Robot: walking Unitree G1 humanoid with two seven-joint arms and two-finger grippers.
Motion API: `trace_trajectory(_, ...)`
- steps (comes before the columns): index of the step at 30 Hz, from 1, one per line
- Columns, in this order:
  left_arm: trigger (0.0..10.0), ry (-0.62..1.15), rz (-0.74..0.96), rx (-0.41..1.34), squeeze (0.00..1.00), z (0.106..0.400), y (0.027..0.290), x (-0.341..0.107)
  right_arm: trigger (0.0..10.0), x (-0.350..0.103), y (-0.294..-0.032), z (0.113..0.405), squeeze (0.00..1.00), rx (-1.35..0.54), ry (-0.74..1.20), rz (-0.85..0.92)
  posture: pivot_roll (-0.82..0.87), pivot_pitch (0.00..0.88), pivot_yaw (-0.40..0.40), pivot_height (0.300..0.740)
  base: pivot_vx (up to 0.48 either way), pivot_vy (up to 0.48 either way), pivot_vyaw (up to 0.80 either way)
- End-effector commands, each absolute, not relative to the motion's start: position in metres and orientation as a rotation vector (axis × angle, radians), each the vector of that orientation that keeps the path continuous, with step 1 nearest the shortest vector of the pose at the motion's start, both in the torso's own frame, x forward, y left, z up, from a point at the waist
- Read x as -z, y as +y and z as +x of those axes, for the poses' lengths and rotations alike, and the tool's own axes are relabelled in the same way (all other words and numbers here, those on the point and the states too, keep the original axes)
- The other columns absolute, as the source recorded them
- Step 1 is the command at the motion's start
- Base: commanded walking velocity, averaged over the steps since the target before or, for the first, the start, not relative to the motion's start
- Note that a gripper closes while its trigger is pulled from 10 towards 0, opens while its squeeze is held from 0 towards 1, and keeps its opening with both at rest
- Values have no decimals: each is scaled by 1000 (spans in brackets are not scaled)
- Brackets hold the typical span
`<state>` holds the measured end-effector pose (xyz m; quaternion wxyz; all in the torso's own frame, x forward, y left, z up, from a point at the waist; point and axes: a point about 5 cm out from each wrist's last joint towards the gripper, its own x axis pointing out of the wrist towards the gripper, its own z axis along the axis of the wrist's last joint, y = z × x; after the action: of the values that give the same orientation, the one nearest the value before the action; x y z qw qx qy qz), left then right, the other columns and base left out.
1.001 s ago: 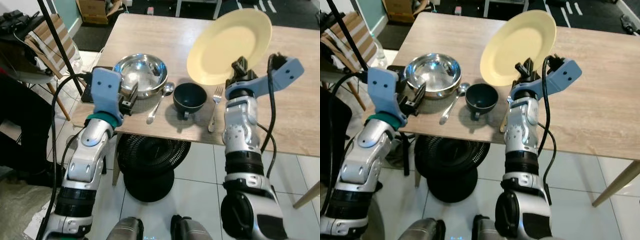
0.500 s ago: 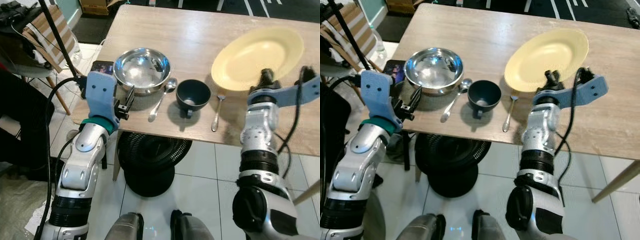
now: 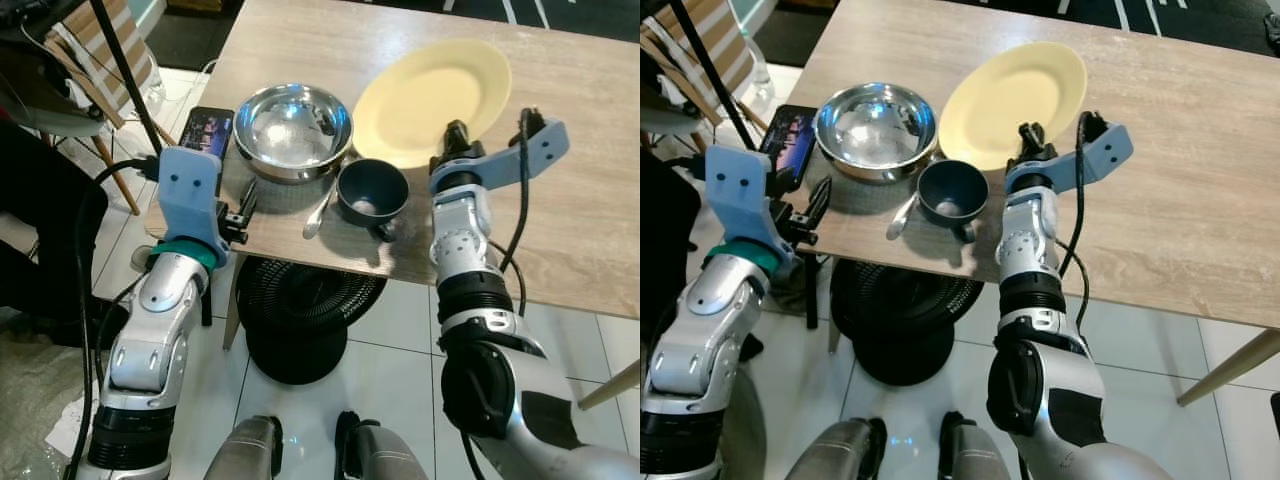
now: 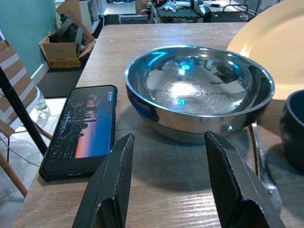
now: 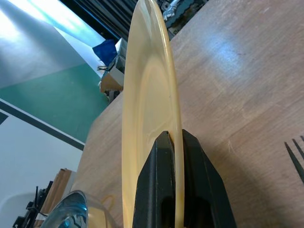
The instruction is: Setting the table
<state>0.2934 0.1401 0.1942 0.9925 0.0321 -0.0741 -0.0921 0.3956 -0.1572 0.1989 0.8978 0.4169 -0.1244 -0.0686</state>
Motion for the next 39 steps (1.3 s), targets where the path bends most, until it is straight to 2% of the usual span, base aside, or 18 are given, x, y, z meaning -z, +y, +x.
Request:
trace_trajectory(1,10000,-132,67,181,0,291,140,-191,10000,-202,-161,396,0,152,-279,856,264,134,2,740,0,0,0)
trace_trajectory(10,10000,-127,65,187,0,291,139,-192,10000,-203,-169,395,0,163,-304,826,251,131,11,740,0,0,0)
trace_trajectory(11,10000,-126,64,189,0,292,138,-192,10000,-203,-172,396,1000,164,-310,822,243,125,13,740,0,0,0)
trace_trajectory(15,10000,-125,62,192,0,292,137,-192,10000,-204,-174,396,1000,154,-320,819,241,123,14,740,0,0,0)
trace_trajectory(18,10000,-125,54,205,0,294,134,-191,10000,-212,-172,396,1000,31,-344,744,216,107,18,740,0,0,0)
trace_trajectory(19,10000,-126,52,207,0,295,132,-192,10000,-214,-172,395,0,-6,-349,708,212,105,17,740,0,0,0)
trace_trajectory(24,10000,-130,45,212,0,297,130,-192,10000,-218,-175,392,0,-66,-360,627,198,94,19,740,0,0,0)
trace_trajectory(26,10000,-132,39,219,0,299,127,-192,10000,-220,-180,387,0,-138,-354,494,176,84,18,740,0,0,0)
trace_trajectory(28,10000,-132,39,219,0,299,127,-192,10000,-220,-180,387,0,-138,-354,494,176,84,18,740,0,0,0)
trace_trajectory(29,10000,-133,38,222,0,299,127,-192,10000,-219,-182,383,0,-178,-347,409,173,83,17,740,0,0,0)
trace_trajectory(30,10000,-133,38,222,0,299,127,-192,10000,-219,-182,383,0,-178,-347,409,173,83,17,740,0,0,0)
trace_trajectory(32,10000,-139,42,229,0,301,126,-193,10000,-211,-186,371,0,-264,-327,203,153,72,11,740,0,0,0)
trace_trajectory(39,10000,-149,80,254,0,301,125,-193,10000,-201,-190,357,0,-307,-311,81,139,64,12,740,0,0,0)
